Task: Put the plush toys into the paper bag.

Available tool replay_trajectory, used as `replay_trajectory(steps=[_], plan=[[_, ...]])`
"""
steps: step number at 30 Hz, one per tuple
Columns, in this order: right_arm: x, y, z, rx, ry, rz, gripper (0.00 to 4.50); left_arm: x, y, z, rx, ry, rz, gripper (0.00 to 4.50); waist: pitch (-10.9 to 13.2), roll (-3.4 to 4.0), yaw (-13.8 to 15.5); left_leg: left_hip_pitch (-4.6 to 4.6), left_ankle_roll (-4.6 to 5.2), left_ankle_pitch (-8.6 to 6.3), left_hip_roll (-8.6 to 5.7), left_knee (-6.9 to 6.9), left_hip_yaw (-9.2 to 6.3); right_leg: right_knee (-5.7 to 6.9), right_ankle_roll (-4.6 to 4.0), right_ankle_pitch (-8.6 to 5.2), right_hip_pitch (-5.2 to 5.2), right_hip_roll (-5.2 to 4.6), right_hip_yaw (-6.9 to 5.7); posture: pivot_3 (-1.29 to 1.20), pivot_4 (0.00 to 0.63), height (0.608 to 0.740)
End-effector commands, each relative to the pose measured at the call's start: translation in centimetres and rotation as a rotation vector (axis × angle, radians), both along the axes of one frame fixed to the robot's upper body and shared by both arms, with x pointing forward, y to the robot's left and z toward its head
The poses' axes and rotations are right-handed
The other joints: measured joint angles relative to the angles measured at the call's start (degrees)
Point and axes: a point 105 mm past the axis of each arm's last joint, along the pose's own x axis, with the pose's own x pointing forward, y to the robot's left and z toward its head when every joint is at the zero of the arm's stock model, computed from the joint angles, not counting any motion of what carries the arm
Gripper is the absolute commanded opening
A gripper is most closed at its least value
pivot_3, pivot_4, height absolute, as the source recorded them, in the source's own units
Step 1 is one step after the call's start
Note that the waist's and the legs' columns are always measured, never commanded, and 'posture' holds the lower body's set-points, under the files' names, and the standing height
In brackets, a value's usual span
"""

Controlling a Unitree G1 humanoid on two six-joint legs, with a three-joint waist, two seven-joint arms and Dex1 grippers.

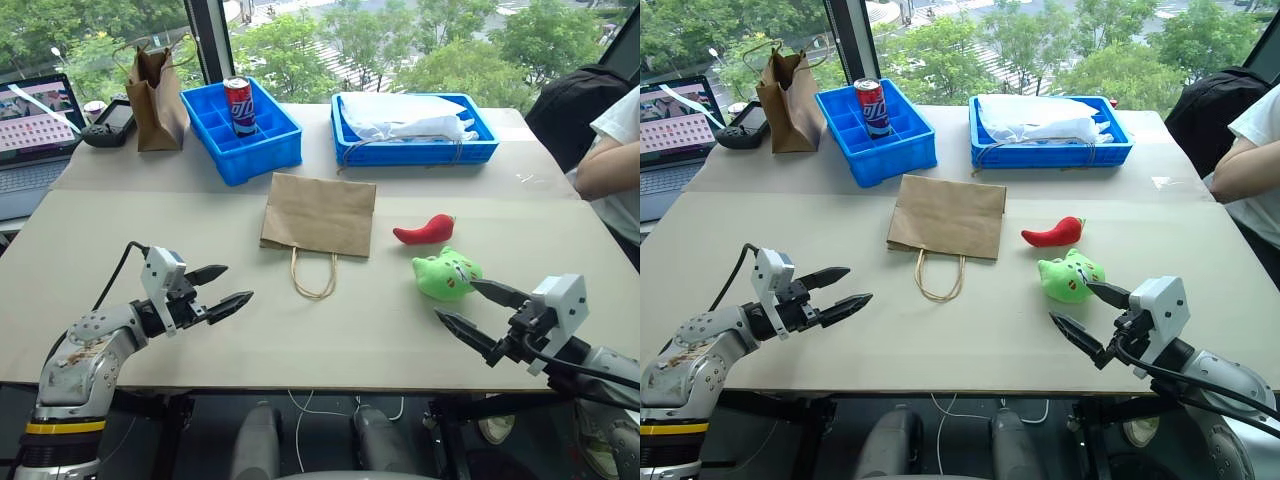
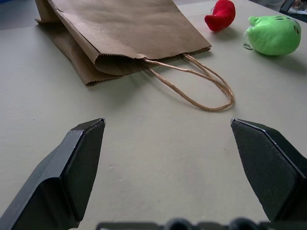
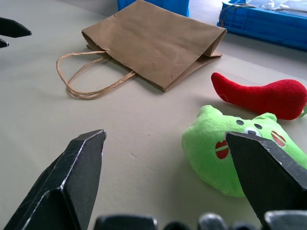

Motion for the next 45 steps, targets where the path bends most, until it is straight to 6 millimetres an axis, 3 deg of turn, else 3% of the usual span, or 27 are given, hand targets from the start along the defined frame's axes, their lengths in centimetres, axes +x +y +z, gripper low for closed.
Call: replay_trajectory(steps=[1, 4, 9, 13, 18, 24, 31, 37, 40, 45], plan=[[-0.4, 0.9, 1.2, -0.010, 0.002, 0.078, 4.41, -0.6, -0.7, 3.2, -0.026, -0.025, -0.164, 4.50, 0.00, 0.00, 0.00, 0.00, 0.00, 0.00, 0.00, 0.00, 0.00, 0.00, 0.00, 0.00, 0.00, 0.00, 0.00, 0.00, 0.150, 0.665], [-1.4, 2.9, 2.9, -0.044, 0.074, 0.259, 4.41, -1.1, -0.7, 7.0, 0.021, -0.080, -0.372, 4.50, 0.48, -0.25, -0.06, -0.06, 0.00, 0.01, 0.02, 0.07, -0.01, 0.17, -0.03, 0.01, -0.17, 0.05, 0.00, 0.00, 0.150, 0.665], [-1.7, 4.5, 5.1, -0.061, 0.118, 0.377, 4.41, -1.1, -0.8, 8.6, 0.130, -0.119, -0.524, 4.50, 0.53, -0.05, -0.15, 0.27, 0.07, 0.01, 0.02, -0.04, 0.11, -0.02, -0.09, 0.01, 0.11, 0.01, 0.09, 0.00, 0.150, 0.665], [-1.9, 5.7, 5.9, -0.055, 0.154, 0.418, 4.41, 0.3, -1.3, 9.2, 0.171, -0.174, -0.556, 4.50, 0.71, -0.32, 0.08, 0.02, 0.09, 0.02, 0.04, -0.11, 0.00, -0.05, -0.06, 0.01, -0.01, 0.07, -0.01, 0.00, 0.150, 0.665], [-1.6, 7.0, 6.0, -0.054, 0.175, 0.422, 4.41, 2.6, -2.1, 7.5, 0.333, -0.219, -0.644, 4.50, 0.72, -0.33, 0.19, -0.03, 0.11, 0.03, 0.00, -0.11, -0.14, -0.13, 0.26, 0.16, 0.10, 0.09, -0.08, 0.00, 0.150, 0.665], [-1.5, 7.7, 5.4, -0.070, 0.187, 0.406, 4.41, 5.6, -5.0, 5.5, 0.480, -0.353, -0.776, 4.50, 0.72, -0.34, 0.27, -0.05, 0.17, 0.07, -0.04, -0.11, -0.20, -0.57, 0.52, 0.37, 0.38, 0.09, -0.10, 0.00, 0.150, 0.665], [-1.9, 8.2, 4.7, -0.057, 0.194, 0.363, 4.41, 7.4, -7.3, 3.8, 0.685, -0.498, -0.910, 4.50, 0.74, -0.37, 0.09, -0.09, 0.25, 0.04, -0.06, -0.16, -0.28, -0.79, 0.52, 0.69, 0.48, 0.10, -0.11, 0.00, 0.150, 0.665], [-1.9, 7.7, 4.8, -0.057, 0.177, 0.303, 4.41, 8.2, -9.2, 3.4, 0.685, -0.530, -0.920, 4.50, 0.75, -0.39, 0.01, -0.10, 0.27, 0.05, -0.11, -0.16, -0.35, -0.78, 0.58, 0.71, 0.54, 0.09, -0.11, 0.00, 0.150, 0.665], [-1.7, 7.3, 4.9, -0.070, 0.164, 0.262, 4.50, 8.3, -10.3, 3.3, 0.643, -0.517, -0.926, 3.73, 0.75, -0.40, 0.01, -0.10, 0.30, 0.07, -0.13, -0.15, -0.37, -0.77, 0.61, 0.71, 0.55, 0.09, -0.11, 0.00, 0.150, 0.665], [-1.7, 6.9, 4.5, -0.086, 0.169, 0.234, 4.50, 8.3, -10.5, 3.3, 0.629, -0.490, -0.939, 1.97, 0.76, -0.40, -0.10, -0.10, 0.30, 0.07, -0.14, -0.16, -0.40, -0.76, 0.61, 0.72, 0.56, 0.09, -0.12, 0.00, 0.150, 0.665]])
